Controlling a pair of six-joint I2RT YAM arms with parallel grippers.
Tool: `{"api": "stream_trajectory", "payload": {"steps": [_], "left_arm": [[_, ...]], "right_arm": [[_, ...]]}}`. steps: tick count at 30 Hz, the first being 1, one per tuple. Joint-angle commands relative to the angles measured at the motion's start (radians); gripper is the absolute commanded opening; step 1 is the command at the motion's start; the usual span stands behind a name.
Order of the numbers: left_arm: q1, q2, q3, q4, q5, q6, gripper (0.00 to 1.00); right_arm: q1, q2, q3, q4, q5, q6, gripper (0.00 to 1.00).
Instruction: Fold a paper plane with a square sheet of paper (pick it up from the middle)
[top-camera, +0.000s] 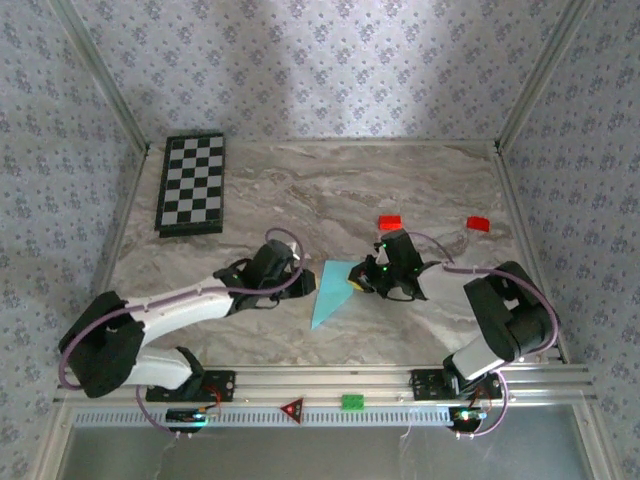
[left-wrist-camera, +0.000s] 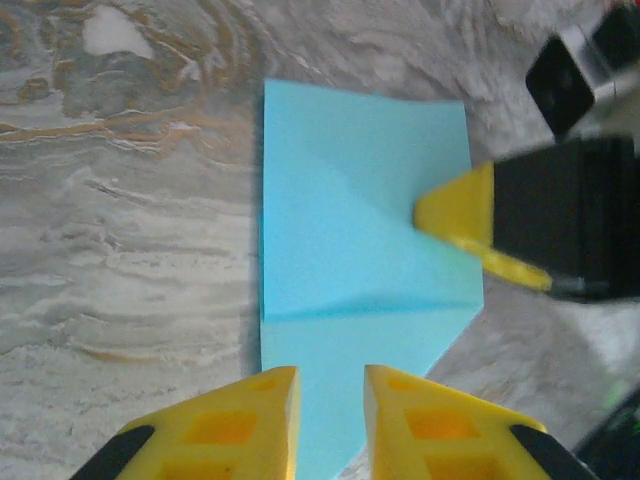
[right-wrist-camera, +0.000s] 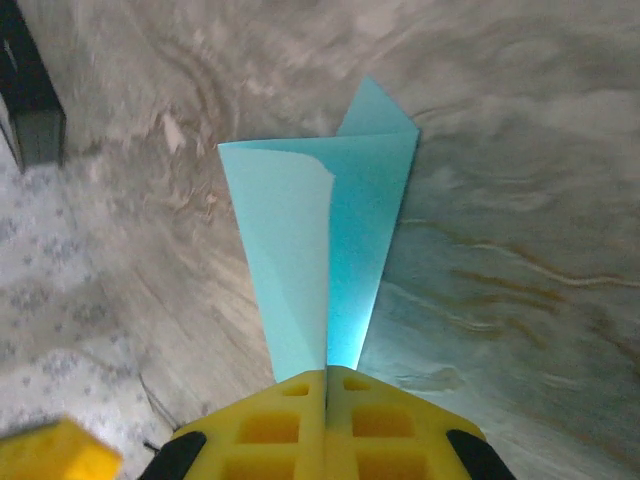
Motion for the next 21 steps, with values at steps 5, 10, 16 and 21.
{"api": "stream_trajectory", "payload": {"steps": [5,10,16,21], "left_arm": [[-0.154,0.020,0.062,-0.123,-0.231,0.138,0.37],[-0.280,0.136,0.166,-0.214,-0.373,0.201,0.45],[-0.377,0.279,0.296,-0.344,-0.549,0.240,0.46],[-0.401,0.347,0.351,-0.398,-0.597,0.256,0.45]], "right_arm": [[0.024,-0.099,-0.020,-0.026,0.144,0.101,0.00],[0.031,-0.092,-0.010,-0.022,0.103,0.107,0.00],[0.032,-0.086,0.004,-0.021,0.091,0.106,0.00],[0.030,-0.085,0.008,-0.023,0.084,0.112,0.00]]}}
